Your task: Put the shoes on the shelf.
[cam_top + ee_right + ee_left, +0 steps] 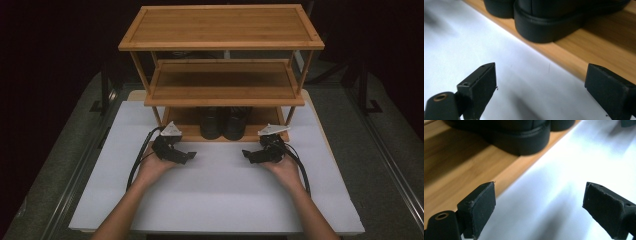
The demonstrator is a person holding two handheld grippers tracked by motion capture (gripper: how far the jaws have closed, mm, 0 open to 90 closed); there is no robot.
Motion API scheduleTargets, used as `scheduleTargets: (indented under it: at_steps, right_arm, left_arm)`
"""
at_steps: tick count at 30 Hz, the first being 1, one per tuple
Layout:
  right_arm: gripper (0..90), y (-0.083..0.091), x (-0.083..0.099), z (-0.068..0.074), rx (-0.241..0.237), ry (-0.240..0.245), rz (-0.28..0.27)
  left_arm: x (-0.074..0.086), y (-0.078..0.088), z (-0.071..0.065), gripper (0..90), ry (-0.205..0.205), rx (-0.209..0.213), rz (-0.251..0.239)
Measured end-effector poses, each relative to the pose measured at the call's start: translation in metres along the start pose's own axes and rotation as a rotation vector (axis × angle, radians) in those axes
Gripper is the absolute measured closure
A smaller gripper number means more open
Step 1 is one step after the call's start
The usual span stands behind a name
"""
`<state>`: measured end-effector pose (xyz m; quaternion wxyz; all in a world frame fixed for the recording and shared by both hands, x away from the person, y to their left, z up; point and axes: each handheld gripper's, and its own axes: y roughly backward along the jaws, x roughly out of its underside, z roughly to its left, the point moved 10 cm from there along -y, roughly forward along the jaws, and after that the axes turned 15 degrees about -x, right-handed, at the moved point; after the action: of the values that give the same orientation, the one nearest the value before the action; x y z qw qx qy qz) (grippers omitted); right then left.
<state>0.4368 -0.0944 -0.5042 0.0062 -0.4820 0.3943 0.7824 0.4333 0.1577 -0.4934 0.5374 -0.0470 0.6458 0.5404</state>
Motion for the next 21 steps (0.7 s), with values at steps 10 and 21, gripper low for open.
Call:
scheduleTargets:
  at_steps: [10,21]
  right_arm:
    - [9.1,0.039,0.028,0.01,0.003,-0.008,-0.022]
    - [8.9,0.084,0.067,0.018,0.034,-0.019,-0.037]
  left_arm:
    - [0.035,0.04,0.006,10.7,-0.004,-0.035,0.005]
    - [0.077,0.083,0.012,10.7,-0.005,-0.091,0.034]
